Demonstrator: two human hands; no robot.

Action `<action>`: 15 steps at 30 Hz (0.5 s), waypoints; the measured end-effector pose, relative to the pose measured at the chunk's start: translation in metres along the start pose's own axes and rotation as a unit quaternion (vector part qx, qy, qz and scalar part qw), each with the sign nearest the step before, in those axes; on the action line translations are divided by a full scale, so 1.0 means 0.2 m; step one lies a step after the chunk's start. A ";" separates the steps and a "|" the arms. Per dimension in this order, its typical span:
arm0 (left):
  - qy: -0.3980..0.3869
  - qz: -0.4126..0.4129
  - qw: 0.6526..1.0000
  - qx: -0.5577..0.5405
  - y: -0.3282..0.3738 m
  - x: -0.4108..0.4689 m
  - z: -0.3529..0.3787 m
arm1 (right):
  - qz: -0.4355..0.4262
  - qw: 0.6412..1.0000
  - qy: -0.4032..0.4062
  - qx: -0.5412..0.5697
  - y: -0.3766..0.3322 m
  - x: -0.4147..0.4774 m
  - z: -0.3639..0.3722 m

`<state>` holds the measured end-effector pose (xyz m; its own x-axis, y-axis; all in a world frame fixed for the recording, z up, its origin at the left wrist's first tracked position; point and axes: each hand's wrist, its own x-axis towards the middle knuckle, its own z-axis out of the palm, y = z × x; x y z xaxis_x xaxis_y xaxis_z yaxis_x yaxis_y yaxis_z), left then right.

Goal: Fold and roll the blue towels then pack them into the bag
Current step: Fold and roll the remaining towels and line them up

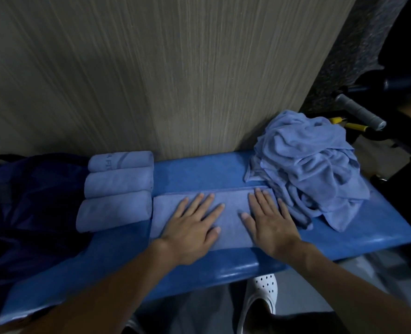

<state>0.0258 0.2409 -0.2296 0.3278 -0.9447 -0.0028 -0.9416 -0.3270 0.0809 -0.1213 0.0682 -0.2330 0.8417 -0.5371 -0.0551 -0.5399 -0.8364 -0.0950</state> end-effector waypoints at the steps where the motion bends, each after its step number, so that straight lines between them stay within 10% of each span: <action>1: 0.005 -0.007 1.000 0.002 0.00 -0.01 0.01 | 0.001 1.000 -0.009 0.025 0.01 0.00 -0.01; 8: -0.006 0.008 1.000 0.016 0.15 0.07 -0.08 | 0.126 0.953 0.211 0.180 0.02 -0.20 -0.01; 15: -0.039 0.000 0.999 0.032 0.20 0.11 0.01 | 0.262 0.939 0.114 0.192 -0.01 -0.22 -0.07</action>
<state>-0.0054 0.2068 -0.2294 0.3228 -0.9431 -0.0800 -0.9455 -0.3251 0.0174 -0.1569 0.0914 -0.2156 0.4139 -0.9102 0.0160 -0.8010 -0.3725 -0.4686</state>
